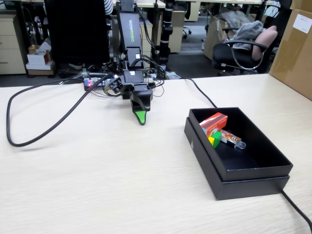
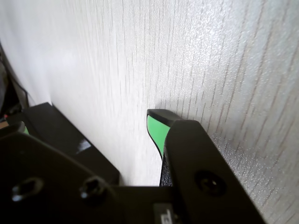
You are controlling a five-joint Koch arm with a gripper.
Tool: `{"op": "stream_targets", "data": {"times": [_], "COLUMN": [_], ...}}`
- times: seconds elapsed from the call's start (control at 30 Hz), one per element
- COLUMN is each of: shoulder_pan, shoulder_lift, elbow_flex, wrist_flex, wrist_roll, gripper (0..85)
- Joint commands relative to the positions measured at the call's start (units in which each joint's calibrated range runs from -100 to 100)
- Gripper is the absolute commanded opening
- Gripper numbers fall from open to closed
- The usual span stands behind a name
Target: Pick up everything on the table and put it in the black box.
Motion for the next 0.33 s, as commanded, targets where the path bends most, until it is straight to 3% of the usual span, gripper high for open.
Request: {"op": "stream_targets", "data": {"times": [0.0, 0.3], "shoulder_pan": [0.0, 0.0], "shoulder_lift": [0.0, 0.0], "elbow_flex": [-0.6, -0.6], "wrist_flex": [-0.6, -0.6], "wrist_roll": [0.2, 0.2], "gripper": [49.1, 49.1]}}
